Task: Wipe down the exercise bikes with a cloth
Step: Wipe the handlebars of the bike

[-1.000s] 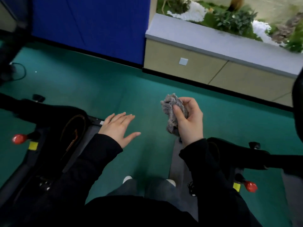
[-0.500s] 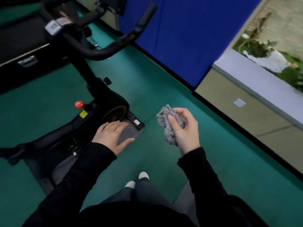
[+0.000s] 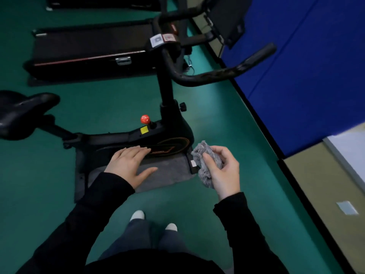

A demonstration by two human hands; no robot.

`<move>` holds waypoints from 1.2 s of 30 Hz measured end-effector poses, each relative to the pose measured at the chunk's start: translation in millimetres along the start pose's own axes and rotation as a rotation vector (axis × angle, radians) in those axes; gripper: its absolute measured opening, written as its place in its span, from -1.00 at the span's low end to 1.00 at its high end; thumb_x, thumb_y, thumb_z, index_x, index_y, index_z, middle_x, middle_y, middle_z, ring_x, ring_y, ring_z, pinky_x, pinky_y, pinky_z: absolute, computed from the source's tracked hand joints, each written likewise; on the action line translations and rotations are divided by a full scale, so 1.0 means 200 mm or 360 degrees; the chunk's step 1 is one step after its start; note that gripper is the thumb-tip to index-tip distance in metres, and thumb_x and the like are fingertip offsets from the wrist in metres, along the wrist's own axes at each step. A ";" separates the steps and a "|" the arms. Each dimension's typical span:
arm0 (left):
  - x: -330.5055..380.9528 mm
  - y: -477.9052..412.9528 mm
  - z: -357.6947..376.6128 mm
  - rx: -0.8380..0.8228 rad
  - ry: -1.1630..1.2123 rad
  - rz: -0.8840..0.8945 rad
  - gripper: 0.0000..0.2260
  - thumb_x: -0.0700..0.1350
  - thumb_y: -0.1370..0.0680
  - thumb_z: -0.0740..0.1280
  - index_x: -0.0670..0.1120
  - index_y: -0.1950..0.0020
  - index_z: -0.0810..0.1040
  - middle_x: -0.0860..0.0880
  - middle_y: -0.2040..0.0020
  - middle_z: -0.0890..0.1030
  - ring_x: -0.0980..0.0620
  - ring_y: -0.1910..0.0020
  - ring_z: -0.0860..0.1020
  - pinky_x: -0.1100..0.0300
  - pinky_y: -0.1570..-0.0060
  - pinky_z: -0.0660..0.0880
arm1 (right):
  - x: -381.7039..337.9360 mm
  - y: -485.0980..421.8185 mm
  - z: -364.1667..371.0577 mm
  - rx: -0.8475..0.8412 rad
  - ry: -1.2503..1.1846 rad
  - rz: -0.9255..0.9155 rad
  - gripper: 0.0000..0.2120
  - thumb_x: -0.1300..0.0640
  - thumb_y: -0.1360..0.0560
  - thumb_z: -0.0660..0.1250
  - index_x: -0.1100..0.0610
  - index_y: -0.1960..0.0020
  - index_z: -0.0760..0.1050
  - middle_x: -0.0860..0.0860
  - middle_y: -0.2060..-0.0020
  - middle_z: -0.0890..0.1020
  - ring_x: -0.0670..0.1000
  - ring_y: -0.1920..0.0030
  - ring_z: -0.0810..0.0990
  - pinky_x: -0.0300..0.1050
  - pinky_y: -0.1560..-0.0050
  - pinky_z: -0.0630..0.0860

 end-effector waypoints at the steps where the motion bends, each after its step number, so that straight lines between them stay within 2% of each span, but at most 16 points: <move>1: -0.02 0.01 -0.02 0.0031 0.0018 -0.0028 -0.01 0.54 -0.30 -0.32 -0.05 -0.37 0.42 -0.02 -0.34 0.48 0.00 -0.39 0.36 0.04 -0.37 0.18 | 0.00 -0.02 0.02 -0.0019 0.0007 -0.0012 -0.82 0.27 -0.45 0.41 -0.01 0.13 0.51 -0.12 0.15 0.64 -0.16 0.07 0.60 -0.29 -0.03 0.48; 3: -0.06 0.01 -0.04 0.0054 0.0032 -0.0075 -0.05 0.53 -0.32 -0.25 -0.05 -0.37 0.42 -0.03 -0.34 0.48 -0.01 -0.39 0.36 0.03 -0.38 0.17 | 0.00 -0.05 0.04 -0.0039 0.0011 -0.0011 -0.80 0.27 -0.45 0.41 -0.02 0.13 0.51 -0.13 0.15 0.64 -0.18 0.08 0.60 -0.27 -0.03 0.48; 8: -0.20 -0.06 -0.08 0.0058 0.0032 -0.0138 -0.19 0.41 -0.35 -0.11 -0.03 -0.41 0.37 0.02 -0.38 0.43 0.04 -0.43 0.29 0.07 -0.42 0.10 | -0.03 -0.15 0.14 -0.0066 0.0020 -0.0019 -0.86 0.28 -0.45 0.41 0.06 0.11 0.56 -0.04 0.17 0.67 -0.03 0.11 0.62 -0.01 -0.05 0.56; 11: -0.29 -0.14 -0.10 0.0102 0.0097 -0.0118 -0.38 0.32 -0.48 0.14 -0.05 -0.39 0.39 -0.02 -0.37 0.45 0.01 -0.42 0.32 0.06 -0.41 0.11 | -0.06 -0.21 0.24 -0.0062 0.0050 -0.0026 -0.88 0.28 -0.44 0.42 0.09 0.09 0.58 -0.01 0.15 0.67 0.03 0.07 0.64 0.07 -0.09 0.55; 13: -0.34 -0.20 -0.12 0.0112 0.0091 -0.0078 -0.44 0.25 -0.52 0.21 -0.05 -0.40 0.38 -0.03 -0.38 0.43 0.00 -0.42 0.31 0.05 -0.41 0.10 | -0.09 -0.25 0.32 -0.0057 0.0057 -0.0019 -0.88 0.27 -0.44 0.43 0.07 0.10 0.58 -0.01 0.15 0.68 0.03 0.06 0.64 0.08 -0.10 0.55; 16: -0.46 -0.30 -0.18 0.0072 0.0068 -0.0026 -0.37 0.33 -0.48 0.08 -0.04 -0.41 0.37 0.00 -0.40 0.41 0.03 -0.42 0.31 0.05 -0.42 0.11 | -0.15 -0.31 0.50 -0.0051 0.0075 -0.0025 -0.82 0.25 -0.44 0.43 -0.02 0.12 0.57 -0.08 0.14 0.67 -0.03 0.05 0.64 0.02 -0.11 0.55; 19: -0.61 -0.40 -0.25 0.0040 0.0045 0.0035 -0.31 0.34 -0.42 0.00 -0.01 -0.43 0.35 0.04 -0.43 0.37 0.05 -0.43 0.29 0.06 -0.42 0.09 | -0.21 -0.37 0.69 -0.0031 0.0076 -0.0031 -0.77 0.25 -0.43 0.44 -0.09 0.16 0.54 -0.15 0.19 0.66 -0.15 0.09 0.62 -0.14 -0.05 0.53; 22: -0.77 -0.51 -0.30 0.0016 0.0034 0.0096 -0.25 0.39 -0.39 -0.10 0.02 -0.44 0.32 0.07 -0.45 0.33 0.08 -0.44 0.27 0.10 -0.43 0.06 | -0.24 -0.42 0.88 -0.0019 0.0060 -0.0001 -0.80 0.24 -0.44 0.43 -0.06 0.14 0.56 -0.12 0.17 0.67 -0.11 0.07 0.63 -0.15 -0.03 0.52; 25: -0.90 -0.61 -0.35 0.0011 0.0061 0.0145 -0.33 0.36 -0.45 0.03 0.02 -0.44 0.32 0.07 -0.46 0.30 0.08 -0.45 0.25 0.10 -0.43 0.04 | -0.26 -0.45 1.02 0.0026 0.0068 0.0001 -0.84 0.24 -0.44 0.43 -0.01 0.11 0.56 -0.08 0.13 0.67 -0.02 0.02 0.63 -0.07 -0.09 0.53; 28: -0.99 -0.70 -0.37 -0.0016 0.0052 0.0236 -0.41 0.30 -0.51 0.15 0.03 -0.46 0.27 0.09 -0.48 0.26 0.09 -0.46 0.21 0.12 -0.44 0.01 | -0.27 -0.45 1.12 0.0079 0.0060 0.0035 -0.83 0.23 -0.45 0.42 -0.04 0.12 0.56 -0.11 0.16 0.67 -0.06 0.05 0.63 -0.16 -0.03 0.54; 30: -1.01 -0.76 -0.38 -0.0053 0.0032 0.0299 -0.41 0.29 -0.51 0.14 0.05 -0.48 0.24 0.11 -0.49 0.23 0.11 -0.48 0.16 0.14 -0.44 -0.04 | -0.26 -0.45 1.16 0.0137 0.0066 0.0070 -0.81 0.24 -0.44 0.43 -0.06 0.13 0.56 -0.14 0.18 0.67 -0.09 0.07 0.63 -0.25 0.01 0.53; 36: -0.99 -0.91 -0.39 -0.0085 0.0048 0.0428 -0.42 0.29 -0.52 0.12 0.08 -0.48 0.21 0.14 -0.48 0.24 0.13 -0.50 0.05 0.17 -0.43 -0.13 | -0.29 -0.52 1.17 0.0267 0.0081 0.0093 -0.83 0.25 -0.44 0.43 -0.02 0.14 0.57 -0.14 0.19 0.68 -0.13 0.10 0.63 -0.28 0.05 0.50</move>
Point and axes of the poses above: each hand's wrist, its own y-axis away from the middle knuckle, its own z-axis out of the palm, x = y × z, the point moved 6 cm from there along -y, towards the middle knuckle
